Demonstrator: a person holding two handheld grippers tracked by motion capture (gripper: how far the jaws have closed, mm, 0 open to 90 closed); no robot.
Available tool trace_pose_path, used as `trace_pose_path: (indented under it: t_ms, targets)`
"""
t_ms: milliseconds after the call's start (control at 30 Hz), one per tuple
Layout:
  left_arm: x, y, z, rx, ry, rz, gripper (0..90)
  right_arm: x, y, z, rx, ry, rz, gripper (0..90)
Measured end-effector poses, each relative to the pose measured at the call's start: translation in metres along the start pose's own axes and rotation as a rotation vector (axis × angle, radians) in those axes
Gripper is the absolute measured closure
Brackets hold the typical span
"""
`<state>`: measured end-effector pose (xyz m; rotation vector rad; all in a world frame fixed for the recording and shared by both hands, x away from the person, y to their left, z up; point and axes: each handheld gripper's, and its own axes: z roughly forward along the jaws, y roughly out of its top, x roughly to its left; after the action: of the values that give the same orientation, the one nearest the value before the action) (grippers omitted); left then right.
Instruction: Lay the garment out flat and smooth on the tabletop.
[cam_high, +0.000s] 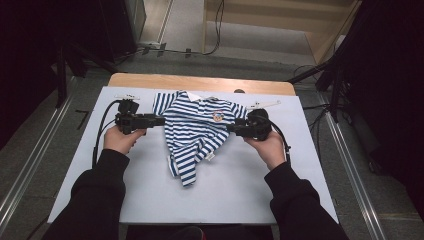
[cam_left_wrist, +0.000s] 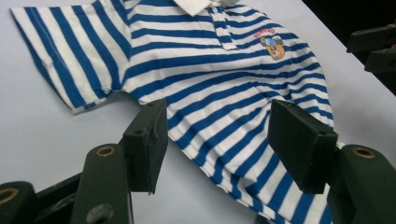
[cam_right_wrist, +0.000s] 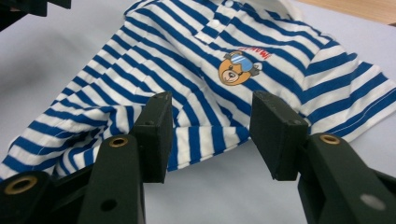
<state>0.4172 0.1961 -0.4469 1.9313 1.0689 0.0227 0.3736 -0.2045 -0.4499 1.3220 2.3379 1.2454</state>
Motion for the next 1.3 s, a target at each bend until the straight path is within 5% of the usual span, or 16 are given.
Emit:
trace_pose_path:
  t_ms: [1000, 1300]
  targets:
    - [-0.059, -0.039, -0.018, 0.024, -0.072, 0.149, 34.8, 0.042, -0.037, -0.017, 0.015, 0.082, -0.053, 38.4]
    - [-0.063, -0.052, -0.026, 0.015, -0.071, 0.152, 34.8, 0.066, -0.051, -0.017, 0.009, 0.107, -0.076, 38.3]
